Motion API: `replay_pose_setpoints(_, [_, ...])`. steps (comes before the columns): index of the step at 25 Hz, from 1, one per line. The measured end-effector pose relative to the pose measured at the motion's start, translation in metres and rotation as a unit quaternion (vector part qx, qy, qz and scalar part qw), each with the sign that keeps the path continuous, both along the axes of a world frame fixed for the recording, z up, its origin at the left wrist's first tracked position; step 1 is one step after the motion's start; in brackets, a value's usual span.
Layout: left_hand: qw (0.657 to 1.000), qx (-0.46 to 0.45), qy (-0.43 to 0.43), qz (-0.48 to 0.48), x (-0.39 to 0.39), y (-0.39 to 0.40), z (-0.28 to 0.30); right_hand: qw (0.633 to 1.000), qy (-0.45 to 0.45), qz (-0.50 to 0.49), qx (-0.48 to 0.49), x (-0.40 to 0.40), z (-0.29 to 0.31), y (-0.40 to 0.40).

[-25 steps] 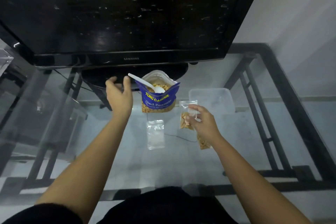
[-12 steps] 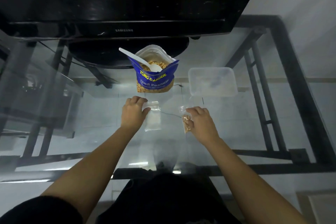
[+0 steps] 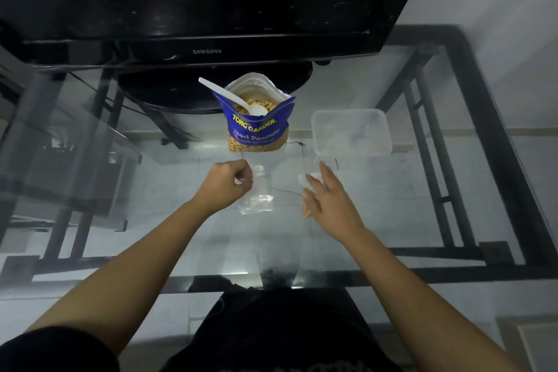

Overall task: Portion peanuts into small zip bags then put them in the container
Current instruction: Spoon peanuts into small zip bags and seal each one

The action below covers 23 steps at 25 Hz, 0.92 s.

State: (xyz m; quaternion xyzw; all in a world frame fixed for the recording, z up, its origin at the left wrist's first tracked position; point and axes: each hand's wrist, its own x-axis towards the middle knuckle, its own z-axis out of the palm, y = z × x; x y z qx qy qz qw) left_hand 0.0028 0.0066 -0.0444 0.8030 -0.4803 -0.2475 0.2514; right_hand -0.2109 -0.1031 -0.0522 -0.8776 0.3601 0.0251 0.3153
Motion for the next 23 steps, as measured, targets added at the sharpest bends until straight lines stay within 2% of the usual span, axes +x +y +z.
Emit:
replay_pose_setpoints(2, [0.985,-0.011,0.165,0.047,0.001,-0.001,0.029,0.983,-0.084,-0.059,0.151,0.017,0.020,0.012])
replay_pose_setpoints(4, [0.945,-0.048,0.312,0.088,0.001,-0.003,0.055,0.928,-0.185,-0.155,0.284,0.036,0.037,0.019])
replay_pose_setpoints(6, [0.922,-0.081,0.364,0.101,0.003,-0.007,0.077,0.866,-0.269,-0.238,0.347,0.053,0.056,0.018])
replay_pose_setpoints(8, [0.910,-0.101,0.388,0.105,0.008,-0.009,0.096,0.833,-0.328,-0.265,0.358,0.063,0.078,0.012])
replay_pose_setpoints(11, [0.876,-0.153,0.444,0.113,0.018,-0.011,0.122,0.836,-0.369,-0.221,0.340,0.069,0.109,0.000])
replay_pose_setpoints(14, [0.868,-0.179,0.452,0.104,0.027,-0.014,0.144,0.863,-0.364,-0.190,0.296,0.074,0.136,-0.013])
replay_pose_setpoints(16, [0.862,-0.195,0.460,0.085,0.030,-0.014,0.159,0.867,-0.371,-0.184,0.277,0.079,0.150,-0.019])
replay_pose_setpoints(23, [0.801,-0.219,0.555,0.060,0.029,-0.013,0.183,0.889,-0.372,-0.139,0.230,0.094,0.174,-0.028])
